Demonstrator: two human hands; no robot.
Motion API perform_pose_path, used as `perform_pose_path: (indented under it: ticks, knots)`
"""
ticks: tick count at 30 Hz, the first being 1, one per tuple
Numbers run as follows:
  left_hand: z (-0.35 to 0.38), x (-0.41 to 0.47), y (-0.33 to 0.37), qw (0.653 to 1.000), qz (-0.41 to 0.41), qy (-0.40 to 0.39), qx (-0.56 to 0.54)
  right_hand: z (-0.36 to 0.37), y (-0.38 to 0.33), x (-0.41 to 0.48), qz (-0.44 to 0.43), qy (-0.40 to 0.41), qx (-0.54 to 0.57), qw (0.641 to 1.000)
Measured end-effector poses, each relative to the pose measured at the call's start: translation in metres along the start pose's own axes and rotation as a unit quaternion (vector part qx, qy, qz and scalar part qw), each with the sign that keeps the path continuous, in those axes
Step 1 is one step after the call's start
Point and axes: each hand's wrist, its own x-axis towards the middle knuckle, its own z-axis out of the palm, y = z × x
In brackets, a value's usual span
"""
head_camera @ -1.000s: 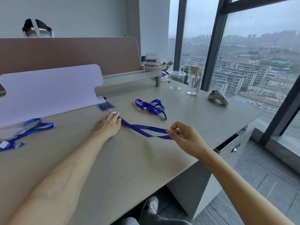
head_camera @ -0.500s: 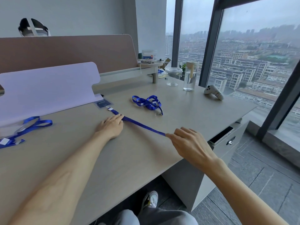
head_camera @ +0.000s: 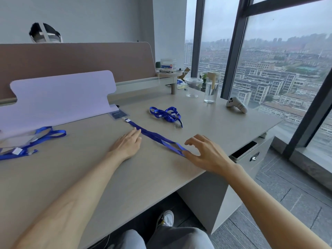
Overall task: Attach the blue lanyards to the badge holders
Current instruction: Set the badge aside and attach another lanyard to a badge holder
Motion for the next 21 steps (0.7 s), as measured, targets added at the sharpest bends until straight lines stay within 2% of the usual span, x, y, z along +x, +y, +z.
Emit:
perform_pose_path:
  ticks: [4,7,11,14,21]
  knots:
    - [-0.002,-0.017,0.006,1.000,-0.003,0.001,-0.021,0.015,-0.021,0.013,-0.009,0.017,-0.009,1.000]
    - [-0.009,-0.040,0.011,0.996,-0.004,0.008,-0.083,0.020,-0.047,0.027,-0.028,0.013,0.014,0.999]
    - [-0.023,-0.089,-0.001,0.983,-0.038,0.079,-0.162,0.032,-0.097,0.048,-0.069,-0.016,0.050,0.996]
    - [-0.036,-0.124,-0.035,0.975,-0.065,0.116,-0.178,0.052,-0.141,0.067,-0.074,-0.041,0.097,0.992]
    - [-0.068,-0.181,-0.151,0.968,-0.147,0.136,-0.151,0.118,-0.256,0.119,-0.116,-0.072,0.147,0.980]
